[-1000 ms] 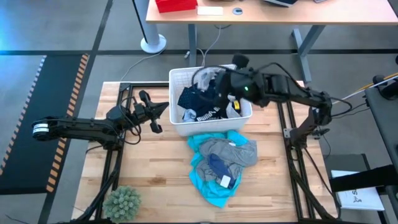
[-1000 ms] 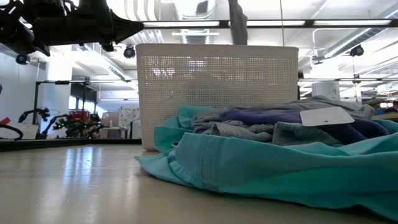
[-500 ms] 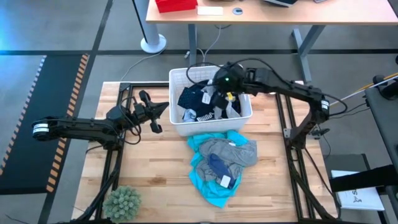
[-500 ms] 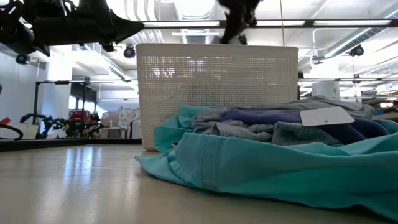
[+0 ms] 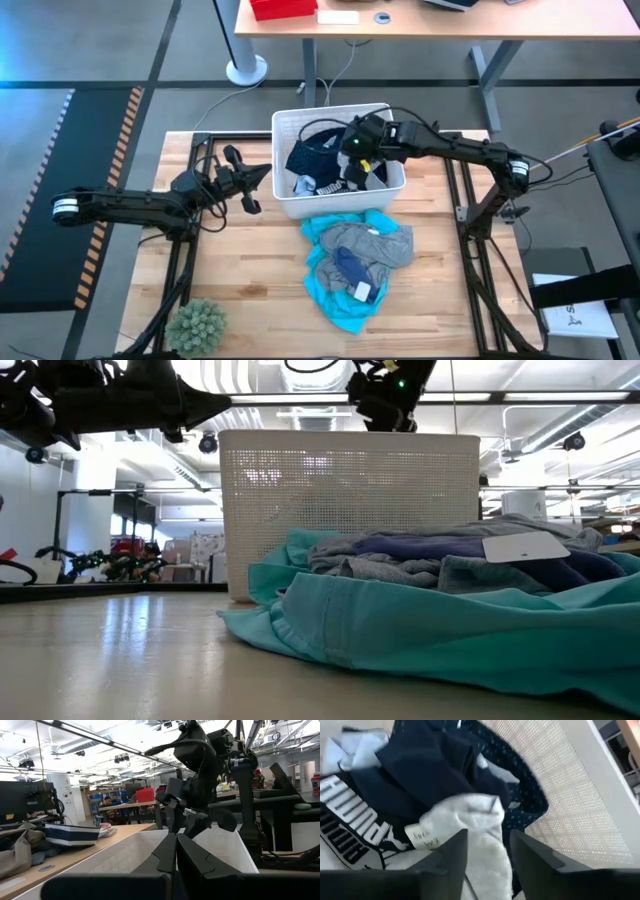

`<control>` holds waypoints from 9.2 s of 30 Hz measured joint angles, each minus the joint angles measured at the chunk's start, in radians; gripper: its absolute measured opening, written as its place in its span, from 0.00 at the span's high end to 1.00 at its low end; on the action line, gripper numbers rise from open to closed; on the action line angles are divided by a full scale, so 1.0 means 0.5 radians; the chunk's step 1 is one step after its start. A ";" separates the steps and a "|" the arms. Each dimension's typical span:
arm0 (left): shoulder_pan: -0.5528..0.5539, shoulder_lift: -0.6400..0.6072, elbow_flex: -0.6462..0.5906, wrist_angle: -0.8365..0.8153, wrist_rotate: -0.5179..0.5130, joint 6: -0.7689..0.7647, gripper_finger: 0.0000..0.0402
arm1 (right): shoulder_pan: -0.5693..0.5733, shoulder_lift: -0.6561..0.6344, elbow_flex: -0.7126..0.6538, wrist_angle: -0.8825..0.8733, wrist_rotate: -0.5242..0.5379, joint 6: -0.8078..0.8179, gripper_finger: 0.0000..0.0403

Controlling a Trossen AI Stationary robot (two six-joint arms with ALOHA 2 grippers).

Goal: Sort clothes
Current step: Put the blue socks into the white bin

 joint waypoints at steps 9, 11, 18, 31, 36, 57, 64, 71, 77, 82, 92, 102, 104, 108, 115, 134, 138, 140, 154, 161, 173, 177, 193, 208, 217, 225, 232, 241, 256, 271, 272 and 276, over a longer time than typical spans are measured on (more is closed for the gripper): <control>0.000 0.002 0.000 -0.001 0.000 0.002 1.00 | 0.015 -0.003 0.382 -0.243 0.002 0.000 0.45; 0.000 0.014 0.000 -0.001 -0.001 0.002 1.00 | 0.038 -0.004 0.482 -0.393 0.003 -0.010 0.45; 0.002 0.063 0.000 -0.005 0.000 0.002 1.00 | 0.233 -0.035 0.532 -0.536 0.071 0.080 0.77; 0.002 0.062 0.000 0.002 0.002 -0.050 1.00 | 0.937 -0.077 0.307 -0.529 0.068 0.431 0.99; 0.002 0.062 0.000 0.016 0.003 -0.050 1.00 | 1.191 -0.078 0.287 -0.525 0.069 0.752 1.00; 0.002 0.061 0.000 0.047 0.011 -0.083 1.00 | 1.500 -0.080 -0.469 0.362 -0.156 1.483 1.00; 0.002 0.061 0.000 0.045 0.011 -0.087 1.00 | 1.441 -0.075 -0.560 0.380 -0.156 1.522 1.00; 0.001 0.061 0.000 0.039 0.011 -0.102 1.00 | 1.373 0.031 -0.583 0.423 -0.279 1.440 0.97; 0.001 0.061 0.000 0.026 0.010 -0.103 1.00 | 1.316 0.120 -0.583 0.615 -0.391 1.247 0.84; 0.001 0.061 0.000 0.018 0.010 -0.103 1.00 | 1.271 0.144 -0.583 0.640 -0.468 1.235 0.70; 0.001 0.061 0.000 0.002 0.008 -0.104 1.00 | 1.215 0.275 -0.612 0.647 -0.455 1.106 0.52; 0.001 0.061 0.000 -0.015 0.008 -0.104 1.00 | 1.190 0.494 -0.613 0.630 -0.452 1.051 0.52; 0.001 0.061 0.000 -0.020 0.007 -0.104 1.00 | 1.187 0.509 -0.611 0.630 -0.453 1.048 0.52; 0.001 0.061 0.000 -0.028 0.007 -0.104 1.00 | 1.186 0.525 -0.611 0.633 -0.453 1.025 0.57; 0.001 0.061 0.000 -0.035 0.007 -0.104 1.00 | 1.186 0.472 -0.615 0.622 -0.454 0.843 0.92; 0.001 0.063 0.000 -0.047 0.007 -0.104 1.00 | 1.186 0.162 -0.062 0.266 -0.398 0.415 0.99; 0.001 0.063 0.000 -0.047 0.007 -0.103 1.00 | 1.181 0.150 0.164 0.122 -0.355 0.330 0.99; 0.001 0.063 0.000 -0.049 0.007 -0.103 1.00 | 1.176 0.148 0.277 0.033 -0.348 0.317 0.99; 0.001 0.063 0.000 -0.048 0.007 -0.110 1.00 | 1.173 0.146 0.274 -0.064 -0.288 0.452 0.89; 0.001 0.063 0.000 -0.048 0.007 -0.110 1.00 | 1.173 0.146 0.228 -0.087 -0.291 0.440 0.83; 0.001 0.063 0.000 -0.051 0.007 -0.110 1.00 | 1.146 0.155 0.226 -0.109 -0.243 0.551 0.95; 0.001 0.063 0.000 -0.052 0.007 -0.110 1.00 | 1.141 0.220 0.208 -0.089 -0.245 0.579 0.88; 0.001 0.063 0.000 -0.066 0.007 -0.110 1.00 | 1.084 0.623 0.176 0.004 -0.502 0.576 0.54; 0.001 0.063 0.000 -0.079 0.007 -0.110 1.00 | 0.982 0.637 0.105 0.218 -0.417 0.523 0.66; 0.001 0.063 0.000 -0.073 0.007 -0.110 1.00 | 0.992 0.620 0.126 0.251 -0.349 0.417 0.98; 0.001 0.063 0.000 -0.079 0.007 -0.110 1.00 | 1.008 0.517 0.418 0.078 -0.340 0.284 0.99; 0.001 0.063 0.000 -0.071 0.007 -0.110 1.00 | 0.948 0.400 0.916 -0.299 0.054 0.082 1.00; 0.001 0.063 0.000 -0.072 0.007 -0.116 1.00 | 0.464 0.394 1.280 -0.699 0.218 -0.053 1.00; 0.001 0.063 0.000 -0.109 0.006 -0.118 1.00 | -0.232 0.406 0.313 -0.223 -0.634 -0.042 1.00; 0.002 0.063 0.000 -0.123 0.005 -0.133 1.00 | -0.271 0.401 -0.520 0.471 -0.794 0.121 1.00; 0.002 0.063 0.000 -0.123 0.004 -0.133 1.00 | -0.271 0.401 -0.519 0.474 -0.795 0.122 1.00; 0.002 0.063 0.000 -0.122 0.004 -0.133 1.00 | -0.270 0.403 -0.455 0.434 -0.786 0.158 1.00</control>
